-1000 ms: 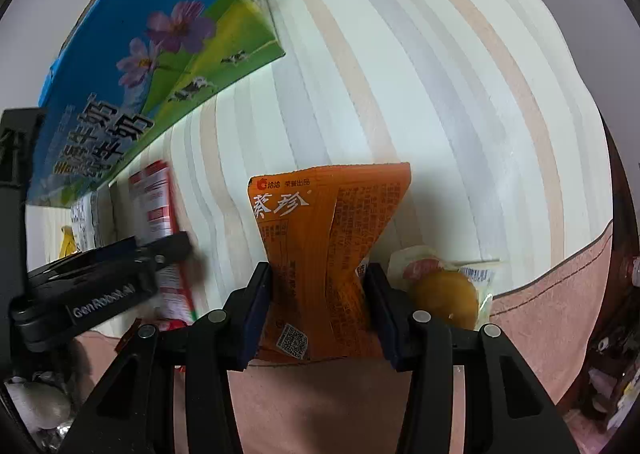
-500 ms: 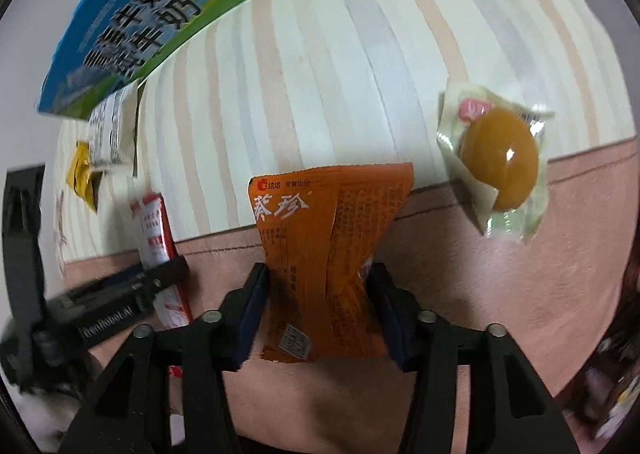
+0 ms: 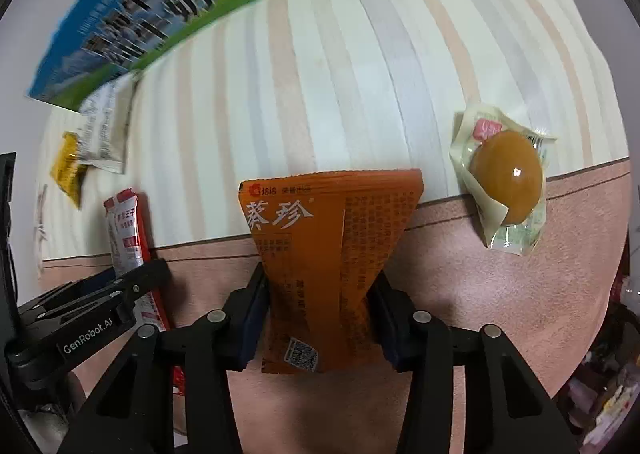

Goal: Organize snacks
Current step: 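Carry both packets into the box and open both tools to release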

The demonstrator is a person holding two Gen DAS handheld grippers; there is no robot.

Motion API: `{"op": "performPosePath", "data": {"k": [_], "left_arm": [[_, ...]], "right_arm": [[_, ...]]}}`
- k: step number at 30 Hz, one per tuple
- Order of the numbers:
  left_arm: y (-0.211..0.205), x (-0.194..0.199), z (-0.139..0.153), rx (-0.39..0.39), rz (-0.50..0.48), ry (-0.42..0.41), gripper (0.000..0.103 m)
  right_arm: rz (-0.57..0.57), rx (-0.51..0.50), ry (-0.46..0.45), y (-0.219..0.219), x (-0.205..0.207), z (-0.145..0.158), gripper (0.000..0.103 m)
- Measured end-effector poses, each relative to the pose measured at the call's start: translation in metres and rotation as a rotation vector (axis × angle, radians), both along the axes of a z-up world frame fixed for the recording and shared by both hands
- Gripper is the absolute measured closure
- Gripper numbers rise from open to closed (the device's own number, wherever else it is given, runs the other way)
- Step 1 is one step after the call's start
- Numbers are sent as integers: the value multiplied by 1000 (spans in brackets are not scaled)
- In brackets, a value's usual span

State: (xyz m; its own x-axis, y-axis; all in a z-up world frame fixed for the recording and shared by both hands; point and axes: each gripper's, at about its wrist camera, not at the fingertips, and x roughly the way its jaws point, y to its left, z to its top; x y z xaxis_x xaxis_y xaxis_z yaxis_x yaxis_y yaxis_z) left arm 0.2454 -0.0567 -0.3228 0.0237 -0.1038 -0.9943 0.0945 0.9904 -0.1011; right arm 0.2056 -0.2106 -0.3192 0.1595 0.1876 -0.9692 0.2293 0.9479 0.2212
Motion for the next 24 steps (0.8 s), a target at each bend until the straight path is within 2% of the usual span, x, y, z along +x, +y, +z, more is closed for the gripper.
{"op": "performPosePath", "data": {"k": [5, 12, 16, 19, 24], "left_arm": [[7, -2, 44, -46, 2, -76, 58], [9, 18, 129, -176, -5, -188, 59], [7, 48, 170, -241, -10, -229, 58], [2, 86, 192, -244, -21, -264, 58], [1, 160, 206, -215, -29, -262, 58]], "right_arm": [[-17, 69, -50, -10, -3, 29, 55], [16, 178, -180, -18, 21, 109, 55], [50, 214, -273, -16, 58, 162, 55], [78, 185, -329, -19, 97, 194, 55], [97, 110, -345, -26, 186, 214, 55]]}}
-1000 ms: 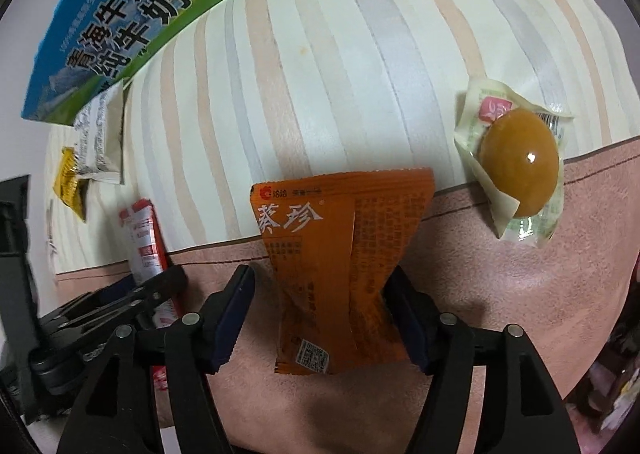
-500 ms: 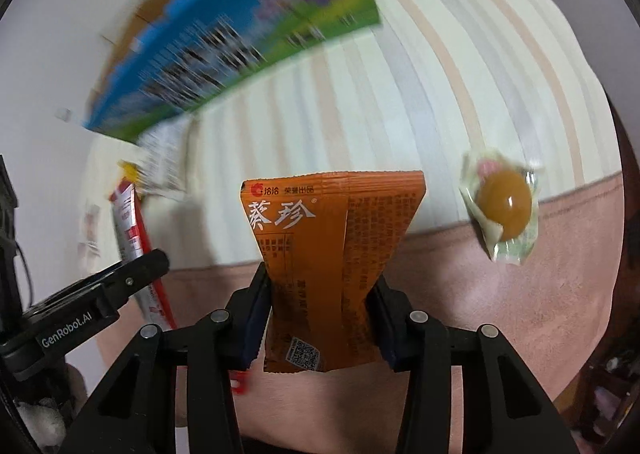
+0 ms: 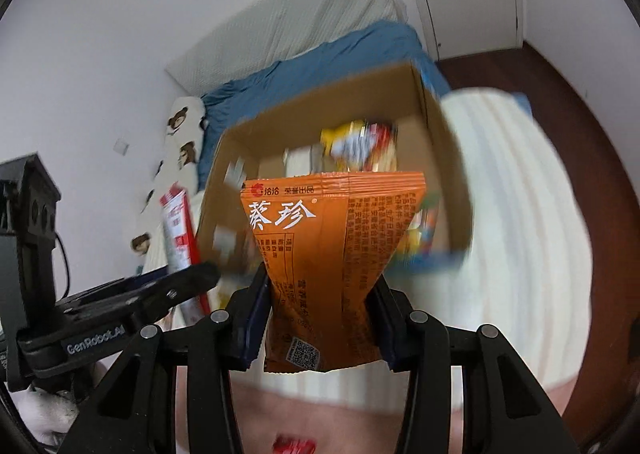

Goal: Organize snacks
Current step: 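Carry both packets into the box and open both tools to release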

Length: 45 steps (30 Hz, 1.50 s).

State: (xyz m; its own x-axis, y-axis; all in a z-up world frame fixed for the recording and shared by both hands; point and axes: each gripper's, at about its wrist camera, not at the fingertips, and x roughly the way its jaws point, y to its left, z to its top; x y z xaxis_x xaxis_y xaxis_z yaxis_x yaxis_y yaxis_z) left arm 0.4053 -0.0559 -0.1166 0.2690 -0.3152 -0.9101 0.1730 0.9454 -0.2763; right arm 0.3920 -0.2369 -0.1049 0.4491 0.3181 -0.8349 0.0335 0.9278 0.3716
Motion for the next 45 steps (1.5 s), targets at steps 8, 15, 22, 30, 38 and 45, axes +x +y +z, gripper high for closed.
{"op": "performPosePath", "data": {"k": [8, 15, 22, 30, 38, 45], "left_arm": [[5, 120, -49, 117, 24, 119, 58], [13, 180, -100, 160, 30, 238, 55], [30, 198, -131, 144, 91, 290, 10], [25, 189, -128, 128, 67, 275, 9], [19, 156, -103, 164, 39, 164, 9], [23, 114, -76, 193, 44, 42, 9]], "right_arm": [[-54, -72, 123, -16, 136, -38, 55], [-75, -98, 225, -21, 184, -86, 54], [-100, -112, 274, -25, 181, -107, 9], [-78, -151, 275, -17, 178, -114, 6], [-48, -188, 268, -5, 159, -115, 6], [-29, -233, 225, 7, 130, -107, 6]]}}
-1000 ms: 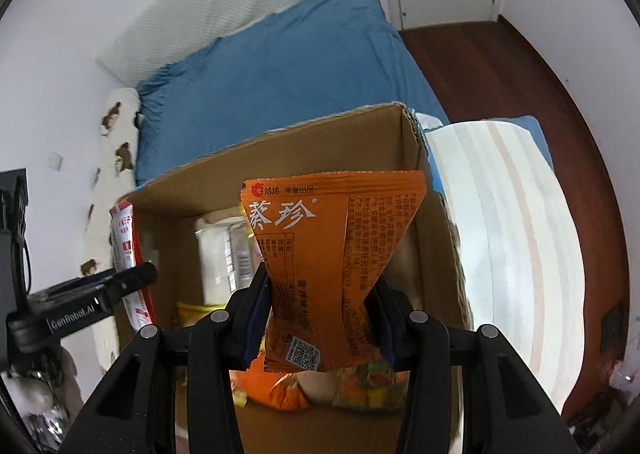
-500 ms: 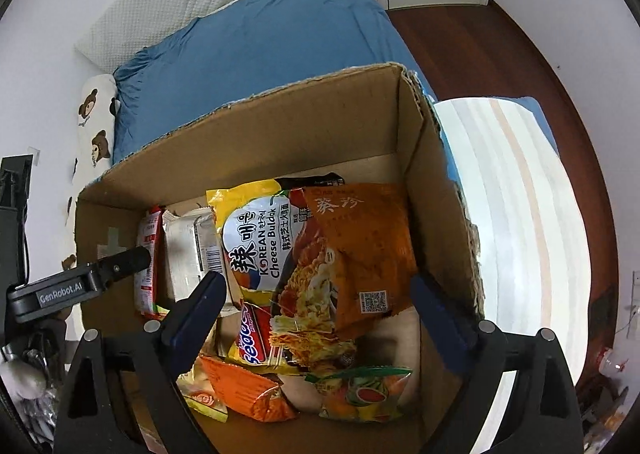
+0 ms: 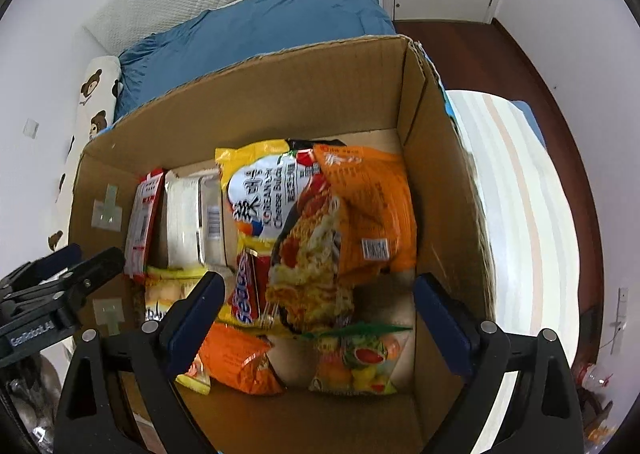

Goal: Organize snacks
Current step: 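Carry both packets into the box and open both tools to release, then grasp the yellow snack bag with the left tool while the right tool grasps the white wafer packet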

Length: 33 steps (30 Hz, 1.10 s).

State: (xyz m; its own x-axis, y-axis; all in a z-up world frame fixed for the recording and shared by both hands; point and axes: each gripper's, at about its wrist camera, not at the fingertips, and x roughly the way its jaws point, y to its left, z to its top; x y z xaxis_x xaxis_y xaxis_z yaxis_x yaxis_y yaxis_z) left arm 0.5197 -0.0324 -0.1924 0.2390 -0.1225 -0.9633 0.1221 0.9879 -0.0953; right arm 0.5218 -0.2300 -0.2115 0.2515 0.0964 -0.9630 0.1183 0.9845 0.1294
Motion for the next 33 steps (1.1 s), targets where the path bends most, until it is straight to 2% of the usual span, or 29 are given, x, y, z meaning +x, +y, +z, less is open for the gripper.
{"op": "performPosePath", "data": {"k": [6, 15, 20, 28, 30, 33], "left_arm": [[1, -31, 26, 19, -2, -92, 9], [-2, -86, 69, 37, -14, -241, 9], [0, -117, 93, 21, -8, -305, 9], [11, -161, 118, -20, 16, -347, 9], [18, -178, 115, -22, 30, -340, 9], [33, -201, 99, -11, 60, -302, 9]], "right_arm": [[22, -36, -72, 9, -33, 24, 6], [40, -45, -208, 17, -95, 79, 6], [35, -40, -256, 17, -124, 103, 6], [32, -12, -328, 15, -178, 142, 6], [35, 7, -320, 16, -192, 141, 6], [40, 67, -254, 21, -214, 121, 6]]}}
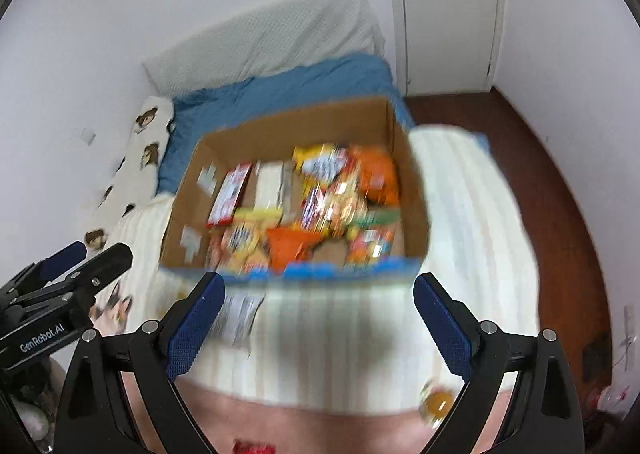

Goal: Organize snacks
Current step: 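Grasp the yellow snack bag with the left tool while the right tool grasps the white wafer packet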

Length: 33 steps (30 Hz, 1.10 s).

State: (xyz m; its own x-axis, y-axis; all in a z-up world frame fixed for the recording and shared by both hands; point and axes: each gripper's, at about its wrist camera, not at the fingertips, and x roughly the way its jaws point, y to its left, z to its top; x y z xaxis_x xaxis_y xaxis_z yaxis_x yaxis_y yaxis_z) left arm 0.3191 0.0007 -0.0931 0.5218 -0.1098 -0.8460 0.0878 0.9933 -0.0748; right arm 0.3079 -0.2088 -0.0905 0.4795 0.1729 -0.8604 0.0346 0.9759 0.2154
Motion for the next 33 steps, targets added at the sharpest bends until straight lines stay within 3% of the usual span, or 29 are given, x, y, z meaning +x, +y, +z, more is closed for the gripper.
{"op": "performPosePath", "data": {"k": [4, 9, 13, 18, 22, 24, 33], "left_arm": [[36, -28, -46, 38, 82, 114, 9], [87, -44, -106, 52, 216, 256, 9], [104, -43, -133, 94, 250, 279, 9], [102, -30, -152, 204, 173, 285, 9], [98, -22, -162, 248, 106, 292, 9], [95, -17, -162, 263, 66, 289, 9], [45, 22, -175, 295, -209, 315, 9]], "right_arm": [[34, 106, 115, 19, -16, -51, 6], [66, 179, 190, 59, -9, -108, 6], [76, 196, 242, 96, 19, -151, 24], [40, 201, 282, 127, 54, -190, 24], [20, 176, 317, 147, 70, -216, 24], [39, 128, 312, 151, 68, -218, 37], [76, 20, 364, 100, 25, -217, 38]]}}
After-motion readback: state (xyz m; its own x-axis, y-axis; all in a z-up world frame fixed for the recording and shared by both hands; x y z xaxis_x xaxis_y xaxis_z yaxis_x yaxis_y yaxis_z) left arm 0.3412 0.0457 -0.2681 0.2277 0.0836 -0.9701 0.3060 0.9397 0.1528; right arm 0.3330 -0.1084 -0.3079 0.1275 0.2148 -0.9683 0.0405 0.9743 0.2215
